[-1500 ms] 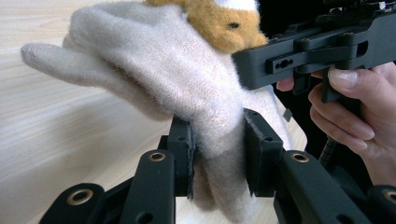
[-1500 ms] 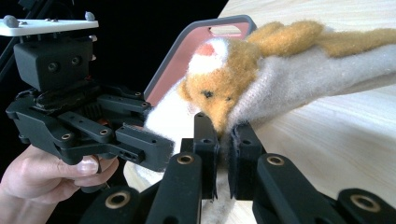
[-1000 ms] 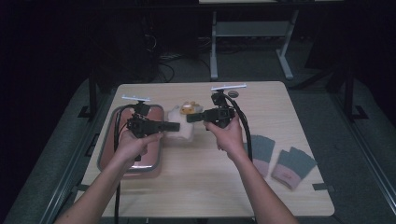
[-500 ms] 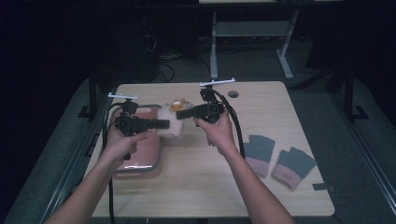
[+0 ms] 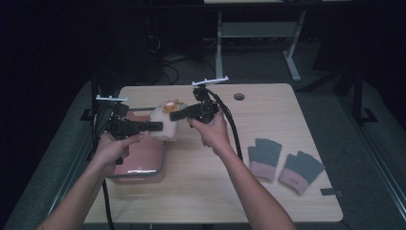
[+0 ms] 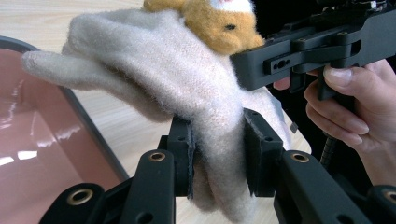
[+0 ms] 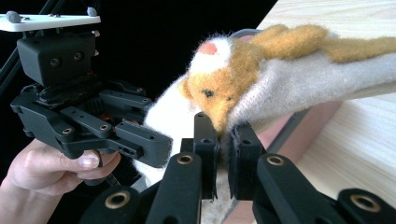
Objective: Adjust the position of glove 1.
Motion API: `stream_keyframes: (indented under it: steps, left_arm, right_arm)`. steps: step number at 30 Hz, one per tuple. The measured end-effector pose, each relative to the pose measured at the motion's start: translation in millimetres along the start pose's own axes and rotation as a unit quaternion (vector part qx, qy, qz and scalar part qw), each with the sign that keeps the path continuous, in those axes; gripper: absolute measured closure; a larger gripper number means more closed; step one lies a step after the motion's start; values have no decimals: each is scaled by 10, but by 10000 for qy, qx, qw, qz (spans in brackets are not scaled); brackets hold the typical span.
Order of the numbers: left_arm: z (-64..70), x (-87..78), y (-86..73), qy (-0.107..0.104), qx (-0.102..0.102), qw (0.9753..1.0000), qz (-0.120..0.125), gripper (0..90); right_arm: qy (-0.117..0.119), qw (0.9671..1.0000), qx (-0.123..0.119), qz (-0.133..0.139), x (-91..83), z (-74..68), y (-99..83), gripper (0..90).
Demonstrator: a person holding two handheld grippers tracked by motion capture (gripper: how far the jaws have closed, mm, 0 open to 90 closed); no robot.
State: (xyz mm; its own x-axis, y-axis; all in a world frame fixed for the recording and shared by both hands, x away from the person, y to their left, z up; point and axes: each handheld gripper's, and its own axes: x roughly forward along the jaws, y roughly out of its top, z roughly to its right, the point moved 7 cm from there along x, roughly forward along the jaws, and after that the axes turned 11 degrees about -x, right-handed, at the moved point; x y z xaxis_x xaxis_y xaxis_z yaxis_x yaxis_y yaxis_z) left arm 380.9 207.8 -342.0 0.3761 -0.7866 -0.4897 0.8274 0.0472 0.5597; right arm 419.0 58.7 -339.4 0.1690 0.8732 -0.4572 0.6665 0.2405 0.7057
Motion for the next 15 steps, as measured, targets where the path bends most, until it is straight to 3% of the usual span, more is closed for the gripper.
stream_keyframes:
  steps: [15]
  left_arm:
    - [-134,-263,-12,104,-73,9999,113,676]
  right_arm:
    - [174,9998,-51,-102,253,-145,96,835]
